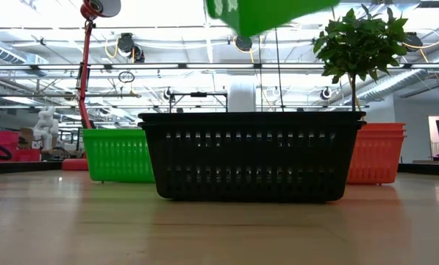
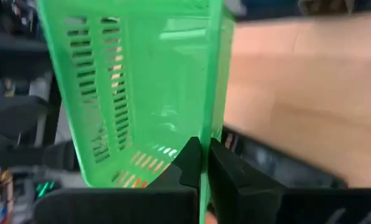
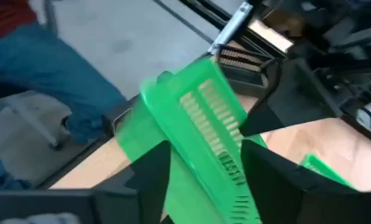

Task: Stack baskets by color
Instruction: Stack the bottom green bin on top of the top green bin

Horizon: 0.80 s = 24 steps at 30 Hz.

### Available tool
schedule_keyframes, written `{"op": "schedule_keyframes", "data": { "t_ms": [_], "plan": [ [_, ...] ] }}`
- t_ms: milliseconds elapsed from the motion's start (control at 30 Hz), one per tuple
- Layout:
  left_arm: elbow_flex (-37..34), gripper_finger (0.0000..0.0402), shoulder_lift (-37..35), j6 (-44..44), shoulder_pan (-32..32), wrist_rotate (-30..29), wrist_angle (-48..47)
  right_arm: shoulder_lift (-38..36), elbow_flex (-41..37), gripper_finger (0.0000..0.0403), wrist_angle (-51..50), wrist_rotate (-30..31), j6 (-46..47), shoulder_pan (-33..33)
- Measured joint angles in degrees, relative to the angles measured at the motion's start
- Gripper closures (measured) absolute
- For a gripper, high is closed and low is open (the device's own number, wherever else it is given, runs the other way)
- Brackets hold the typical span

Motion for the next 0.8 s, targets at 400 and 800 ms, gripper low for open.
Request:
{"op": "schedule_keyframes", "data": {
  "t_ms": [400,800],
  "plan": [
    [0.1,0.0394,-4.3,0.6,-2.1,-11.9,-13.0,-4.4,0.0,0.0178,-4.6,13.1,15.9,5.6],
    [0.1,0.0389,-14.2,-1.3,-2.3,-14.4,-30.6,-5.0,-7.9,0.0197,0.0,23.3,23.5,9.7]
  ]
}}
